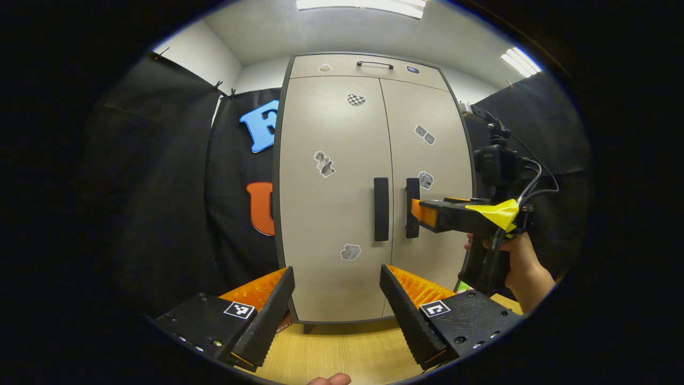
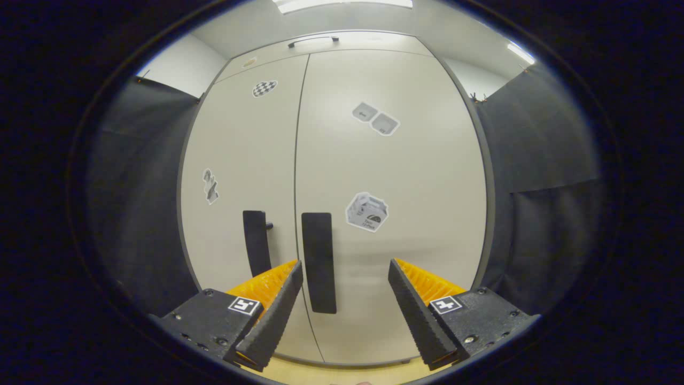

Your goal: Open the right door of the double-door shoe cabinet with the right hand, and open the left door with the left hand.

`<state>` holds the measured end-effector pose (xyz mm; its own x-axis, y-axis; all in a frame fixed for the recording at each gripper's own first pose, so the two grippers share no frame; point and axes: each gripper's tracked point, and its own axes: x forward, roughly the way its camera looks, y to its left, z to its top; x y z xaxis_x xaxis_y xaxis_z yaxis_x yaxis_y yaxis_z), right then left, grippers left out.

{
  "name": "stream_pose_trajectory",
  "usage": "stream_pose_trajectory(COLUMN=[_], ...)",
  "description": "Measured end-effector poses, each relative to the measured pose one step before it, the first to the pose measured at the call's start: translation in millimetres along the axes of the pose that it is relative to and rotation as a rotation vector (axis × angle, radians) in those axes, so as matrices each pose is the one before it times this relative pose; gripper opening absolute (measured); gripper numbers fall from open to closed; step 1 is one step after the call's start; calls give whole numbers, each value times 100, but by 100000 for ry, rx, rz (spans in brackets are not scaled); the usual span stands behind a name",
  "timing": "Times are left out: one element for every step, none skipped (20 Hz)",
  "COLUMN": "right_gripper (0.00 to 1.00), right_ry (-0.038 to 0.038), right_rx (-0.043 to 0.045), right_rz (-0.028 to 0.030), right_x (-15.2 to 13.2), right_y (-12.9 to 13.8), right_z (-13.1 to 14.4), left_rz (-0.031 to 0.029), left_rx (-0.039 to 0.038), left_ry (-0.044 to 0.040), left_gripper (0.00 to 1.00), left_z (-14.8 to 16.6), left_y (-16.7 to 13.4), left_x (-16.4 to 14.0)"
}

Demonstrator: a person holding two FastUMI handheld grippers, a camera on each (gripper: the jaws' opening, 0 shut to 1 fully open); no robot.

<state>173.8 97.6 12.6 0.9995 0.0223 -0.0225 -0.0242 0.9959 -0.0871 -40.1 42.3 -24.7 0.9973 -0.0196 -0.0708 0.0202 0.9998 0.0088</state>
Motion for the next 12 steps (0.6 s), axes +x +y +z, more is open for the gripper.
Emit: stream_pose_trajectory(right_gripper=[97,97,97,97,97,97,99,94,90,83,82,70], right_ry=[74,371,346,81,48,480,1484,-537,-1162,-314,589,302], right_rx=[-198,-1,195,-66,-533,-366,-230,109,823,1102,1267,1852], right_rz=[-389,-1277,-2191,-1752,-60,-622,-730,-1453,136,-245,776,1441], right_x=[635,705,576,430,424,551,313,-663,635,152,-183,1], right_y=[299,93,-128,-167,170,42,-11,-77,149,58,67,453], right_z=[-148,-156,-159,-101,-68,-131,-415,31,388,-12,-78,-11], left_rz=[-511,-244,-2,-56,94,115,-273,-194,433,614,134,-230], left_rx=[-84,137,197,119,-125,-353,-461,-56,436,393,149,-79], left_ry=[216,197,124,49,153,272,309,129,-173,-28,234,94], left_gripper=[96,96,96,96,96,96,96,96,96,96,96,96], left_z=[-147,-161,-105,-45,-110,-191,-106,105,-9,-57,-130,-15], left_y=[-64,31,64,63,119,124,-2,15,215,189,126,-46], left_x=[-92,-125,-105,-2,114,-32,-6,16,127,129,152,157])
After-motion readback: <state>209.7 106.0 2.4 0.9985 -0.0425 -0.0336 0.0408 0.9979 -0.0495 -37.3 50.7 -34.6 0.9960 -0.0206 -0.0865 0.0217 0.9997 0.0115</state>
